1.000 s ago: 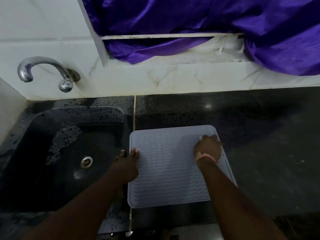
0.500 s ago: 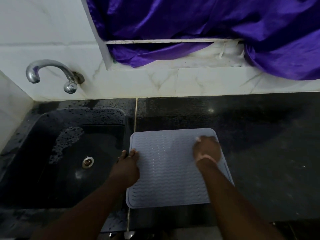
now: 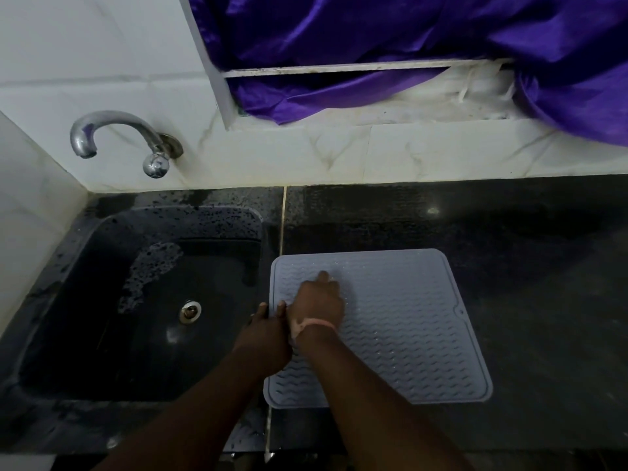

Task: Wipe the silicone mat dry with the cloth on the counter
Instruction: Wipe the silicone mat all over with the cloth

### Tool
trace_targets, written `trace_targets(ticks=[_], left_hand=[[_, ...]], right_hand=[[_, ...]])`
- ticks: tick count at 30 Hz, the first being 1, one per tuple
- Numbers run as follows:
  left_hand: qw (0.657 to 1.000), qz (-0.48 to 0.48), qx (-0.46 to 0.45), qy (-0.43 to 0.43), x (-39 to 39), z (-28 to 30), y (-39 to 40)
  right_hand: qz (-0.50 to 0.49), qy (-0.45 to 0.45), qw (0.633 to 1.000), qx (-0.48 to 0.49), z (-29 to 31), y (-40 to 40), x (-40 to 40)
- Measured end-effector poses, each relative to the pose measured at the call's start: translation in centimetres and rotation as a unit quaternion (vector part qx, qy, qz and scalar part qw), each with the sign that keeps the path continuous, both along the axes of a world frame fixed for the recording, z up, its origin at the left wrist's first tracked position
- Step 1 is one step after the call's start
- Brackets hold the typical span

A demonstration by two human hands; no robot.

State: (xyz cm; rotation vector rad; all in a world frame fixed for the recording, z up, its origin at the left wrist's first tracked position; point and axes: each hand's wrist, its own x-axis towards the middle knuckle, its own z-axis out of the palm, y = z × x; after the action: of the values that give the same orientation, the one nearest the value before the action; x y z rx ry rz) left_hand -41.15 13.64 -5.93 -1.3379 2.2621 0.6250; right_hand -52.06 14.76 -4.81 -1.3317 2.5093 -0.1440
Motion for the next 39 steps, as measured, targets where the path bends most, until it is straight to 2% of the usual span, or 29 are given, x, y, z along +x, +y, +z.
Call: trace_targets(ticks=[3, 6, 10, 12, 13, 16, 21, 25, 28, 31, 34, 36, 39], left_hand=[[1.0, -0.024, -0.006, 0.004, 0.8, -0.6, -0.2], [0.999, -0.052, -0.006, -0.006, 0.9, -0.5, -0.3], [0.999, -0.016, -0.005, 0.036, 1.2, -0.2, 0.1], [0.998, -0.015, -0.041, 0.055, 1.7, 0.0, 0.4], [0.996, -0.019, -0.06, 0.056, 2.0, 0.0, 0.7], [0.997, -0.042, -0.056, 0.035, 2.4, -0.1, 1.2], [0.996, -0.084, -0.025, 0.027, 2.9, 0.2, 0.3], [0.995, -0.093, -0.017, 0.03, 3.3, -0.2, -0.1], [0.994, -0.106, -0.017, 0.032, 3.8, 0.0, -0.5], [0.996, -0.083, 0.006, 0.032, 4.2, 0.2, -0.4], [0.997, -0.071, 0.034, 0.021, 3.7, 0.4, -0.3], [0.997, -0.057, 0.045, 0.017, 3.4, 0.4, -0.5], [0.998, -0.043, 0.055, 0.007, 3.3, 0.2, -0.7]], right_hand=[[0.056, -0.054, 0.997, 0.003, 0.4, -1.2, 0.3], [0.041, -0.103, 0.992, -0.061, 0.8, 0.3, -4.2], [-0.171, 0.004, 0.98, -0.103, -0.3, 6.8, -13.6], [-0.269, 0.015, 0.959, -0.084, -1.0, 9.5, -16.4], [-0.278, 0.009, 0.958, -0.069, -1.2, 10.0, -16.7], [-0.219, 0.023, 0.975, -0.033, -1.9, 8.3, -14.3], [-0.116, -0.001, 0.993, -0.035, -2.8, 3.9, -2.8], [0.012, -0.097, 0.994, -0.054, -2.3, 1.8, 2.6], [-0.022, -0.168, 0.98, -0.101, -0.7, 2.5, -0.2], [-0.132, -0.109, 0.978, -0.121, 0.3, 5.9, -6.7], [-0.249, -0.035, 0.963, -0.094, 0.4, 10.7, -13.9], [-0.264, -0.004, 0.962, -0.061, -0.2, 12.2, -16.5], [-0.229, 0.035, 0.972, -0.037, -1.2, 11.4, -14.8]])
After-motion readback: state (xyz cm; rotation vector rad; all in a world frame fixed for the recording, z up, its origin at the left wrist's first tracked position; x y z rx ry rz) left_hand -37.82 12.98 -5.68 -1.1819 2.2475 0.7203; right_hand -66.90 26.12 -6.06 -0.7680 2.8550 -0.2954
